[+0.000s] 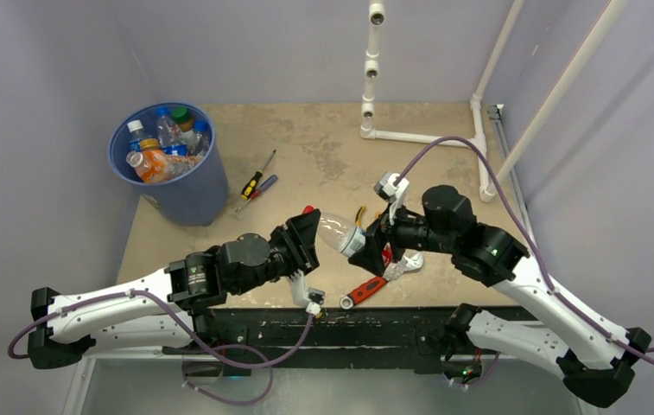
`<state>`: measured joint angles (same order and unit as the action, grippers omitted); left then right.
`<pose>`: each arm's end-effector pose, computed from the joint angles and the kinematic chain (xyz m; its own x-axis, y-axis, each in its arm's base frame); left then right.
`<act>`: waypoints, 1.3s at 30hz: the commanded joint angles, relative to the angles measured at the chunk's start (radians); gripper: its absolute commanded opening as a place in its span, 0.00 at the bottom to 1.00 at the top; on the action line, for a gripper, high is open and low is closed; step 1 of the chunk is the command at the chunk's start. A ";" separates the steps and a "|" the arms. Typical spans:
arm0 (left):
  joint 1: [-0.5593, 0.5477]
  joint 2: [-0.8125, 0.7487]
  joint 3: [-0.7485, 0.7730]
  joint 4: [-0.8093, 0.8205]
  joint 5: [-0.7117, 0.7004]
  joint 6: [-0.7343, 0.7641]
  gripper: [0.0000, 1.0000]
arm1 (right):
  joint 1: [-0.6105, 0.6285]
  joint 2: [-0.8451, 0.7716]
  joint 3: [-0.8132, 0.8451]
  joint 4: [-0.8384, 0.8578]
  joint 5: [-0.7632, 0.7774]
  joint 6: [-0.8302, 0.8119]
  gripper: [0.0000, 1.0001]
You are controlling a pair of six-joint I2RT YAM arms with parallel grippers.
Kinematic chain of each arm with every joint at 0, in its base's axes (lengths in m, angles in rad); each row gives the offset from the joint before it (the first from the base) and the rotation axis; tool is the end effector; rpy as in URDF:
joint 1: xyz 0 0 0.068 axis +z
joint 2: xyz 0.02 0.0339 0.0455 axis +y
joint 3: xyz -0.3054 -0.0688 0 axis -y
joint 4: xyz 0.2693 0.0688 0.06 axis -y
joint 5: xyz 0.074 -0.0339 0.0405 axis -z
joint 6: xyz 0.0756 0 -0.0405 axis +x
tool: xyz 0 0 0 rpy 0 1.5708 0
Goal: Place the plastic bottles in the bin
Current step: Pick up the plastic bottle at the center of the board.
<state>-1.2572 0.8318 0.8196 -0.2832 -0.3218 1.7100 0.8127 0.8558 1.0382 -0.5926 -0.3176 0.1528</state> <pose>0.0918 -0.2054 0.3535 0.8137 0.5364 0.2239 -0.0233 -0.3548 0.9347 0.1255 0.1669 0.3938 -0.4060 -0.2184 -0.8874 -0.8347 0.4841 0.2627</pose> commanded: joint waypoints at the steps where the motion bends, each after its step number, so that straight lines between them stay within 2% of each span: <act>1: -0.005 -0.001 0.016 -0.005 0.009 0.012 0.00 | 0.028 0.019 -0.033 0.078 -0.038 0.001 0.94; 14: -0.005 0.000 0.027 -0.015 0.016 0.003 0.00 | 0.065 0.064 -0.070 0.118 -0.048 0.000 0.81; 17: -0.005 -0.002 0.041 -0.024 0.011 0.003 0.00 | 0.077 0.074 -0.066 0.115 -0.035 0.002 0.74; 21: -0.005 -0.003 0.047 -0.028 0.015 0.003 0.00 | 0.079 0.072 -0.064 0.117 -0.032 0.001 0.59; 25: -0.005 -0.002 0.047 -0.026 0.023 -0.012 0.00 | 0.079 0.047 -0.062 0.120 -0.020 0.002 0.50; 27: -0.005 -0.002 0.048 -0.011 0.030 -0.037 0.21 | 0.079 0.030 -0.058 0.122 -0.012 0.004 0.50; 29: -0.005 -0.002 0.049 0.025 0.039 -0.092 0.77 | 0.079 0.016 -0.047 0.118 0.012 0.007 0.49; 30: -0.005 -0.002 0.052 0.048 0.034 -0.126 0.87 | 0.079 0.010 -0.041 0.113 0.025 0.009 0.50; 32: -0.004 0.000 0.055 0.125 0.012 -0.201 0.94 | 0.079 -0.014 -0.028 0.109 0.081 0.017 0.49; 36: -0.002 0.042 0.049 0.460 -0.134 -0.502 0.97 | 0.079 -0.152 -0.081 0.234 0.232 0.043 0.48; 37: -0.002 0.063 0.055 0.505 -0.184 -0.560 0.98 | 0.079 -0.200 -0.107 0.287 0.260 0.056 0.46; 39: -0.002 0.117 0.103 0.468 -0.227 -0.702 0.99 | 0.079 -0.299 -0.162 0.398 0.295 0.083 0.46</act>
<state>-1.2579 0.8749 0.8371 -0.0151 -0.3977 1.3537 0.8867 0.7227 0.9386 -0.4294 -0.1596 0.1844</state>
